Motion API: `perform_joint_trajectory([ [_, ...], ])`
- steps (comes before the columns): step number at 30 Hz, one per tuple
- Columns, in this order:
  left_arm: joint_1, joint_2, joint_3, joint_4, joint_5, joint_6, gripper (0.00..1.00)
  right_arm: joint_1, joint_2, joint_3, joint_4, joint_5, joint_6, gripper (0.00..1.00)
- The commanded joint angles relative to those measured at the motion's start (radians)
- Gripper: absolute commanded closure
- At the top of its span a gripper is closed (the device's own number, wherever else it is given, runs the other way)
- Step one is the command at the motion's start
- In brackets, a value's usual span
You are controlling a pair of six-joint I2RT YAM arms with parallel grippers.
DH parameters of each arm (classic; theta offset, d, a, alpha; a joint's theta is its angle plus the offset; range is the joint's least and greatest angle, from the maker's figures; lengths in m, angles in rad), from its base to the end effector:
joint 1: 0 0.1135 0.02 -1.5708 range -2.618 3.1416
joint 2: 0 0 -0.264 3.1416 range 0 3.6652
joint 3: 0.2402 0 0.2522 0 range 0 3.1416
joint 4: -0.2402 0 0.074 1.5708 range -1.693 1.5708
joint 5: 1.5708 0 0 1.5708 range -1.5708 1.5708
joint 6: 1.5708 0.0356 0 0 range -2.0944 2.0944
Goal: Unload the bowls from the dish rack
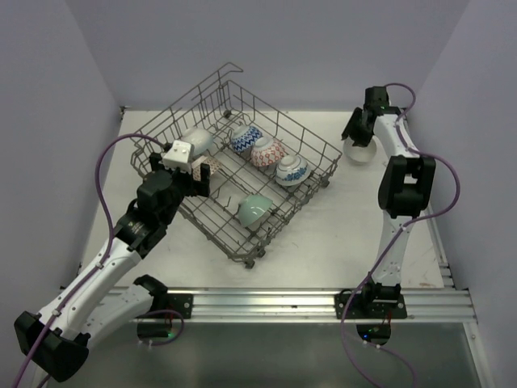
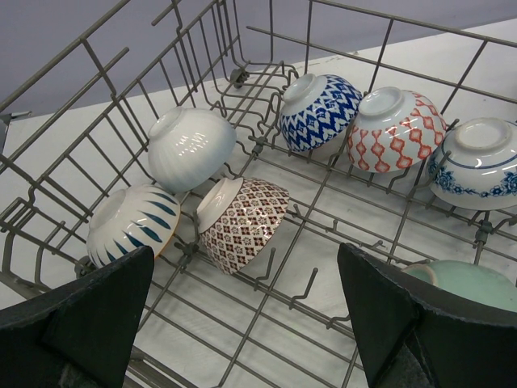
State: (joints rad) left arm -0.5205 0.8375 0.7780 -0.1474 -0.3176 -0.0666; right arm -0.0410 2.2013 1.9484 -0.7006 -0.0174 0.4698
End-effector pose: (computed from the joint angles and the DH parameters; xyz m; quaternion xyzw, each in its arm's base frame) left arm 0.1764 -0.0883 0.3328 0.0754 0.7693 -0.0626 0.6313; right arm 0.4909 -0.0195 0.2342 0.2381 0.9225 0.0727 0.2950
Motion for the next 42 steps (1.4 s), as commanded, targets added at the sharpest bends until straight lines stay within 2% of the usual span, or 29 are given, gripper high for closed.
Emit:
perform_joint_trajectory([
  [1, -0.009, -0.008, 0.038, 0.014, -0.001, 0.001, 0.0, 0.003, 0.015, 0.069, -0.034, 0.013, -0.03, 0.5],
  [9, -0.007, -0.009, 0.037, 0.017, -0.003, 0.002, 0.0, 0.004, -0.017, 0.081, -0.062, 0.014, -0.043, 0.31],
  [15, -0.009, -0.008, 0.035, 0.017, -0.001, 0.004, 0.0, 0.007, -0.11, 0.053, -0.065, -0.001, -0.031, 0.29],
  [21, -0.009, -0.003, 0.032, 0.02, -0.005, 0.007, 0.0, 0.033, -0.331, -0.052, -0.03, 0.033, -0.022, 0.28],
  [22, -0.009, -0.003, 0.03, 0.023, 0.003, 0.007, 0.0, 0.07, -0.398, -0.069, -0.024, 0.052, -0.023, 0.28],
  [27, -0.009, -0.008, 0.02, 0.04, 0.041, 0.016, 0.0, 0.171, -0.63, -0.307, 0.074, 0.051, -0.022, 0.25],
  [28, -0.009, -0.006, 0.012, 0.054, 0.073, 0.019, 0.0, 0.184, -0.676, -0.413, 0.097, 0.039, -0.005, 0.25],
  [30, -0.01, -0.003, 0.009, 0.074, 0.122, 0.021, 0.0, 0.214, -0.797, -0.523, 0.177, -0.028, 0.001, 0.25],
  [33, -0.018, 0.029, 0.012, 0.081, 0.274, 0.022, 0.0, 0.245, -0.938, -0.702, 0.24, -0.09, 0.006, 0.24],
  [34, -0.018, 0.067, 0.041, 0.075, 0.381, 0.027, 0.0, 0.248, -0.968, -0.739, 0.253, -0.102, -0.003, 0.24],
  [35, -0.021, 0.089, 0.059, 0.063, 0.426, 0.03, 0.0, 0.253, -1.001, -0.797, 0.259, -0.111, -0.008, 0.23],
  [37, -0.024, 0.165, 0.101, 0.037, 0.498, 0.03, 0.0, 0.253, -1.075, -0.86, 0.263, -0.147, -0.042, 0.23],
  [42, -0.042, 0.319, 0.191, -0.024, 0.574, 0.037, 0.0, 0.253, -1.161, -0.928, 0.225, -0.176, -0.105, 0.19],
])
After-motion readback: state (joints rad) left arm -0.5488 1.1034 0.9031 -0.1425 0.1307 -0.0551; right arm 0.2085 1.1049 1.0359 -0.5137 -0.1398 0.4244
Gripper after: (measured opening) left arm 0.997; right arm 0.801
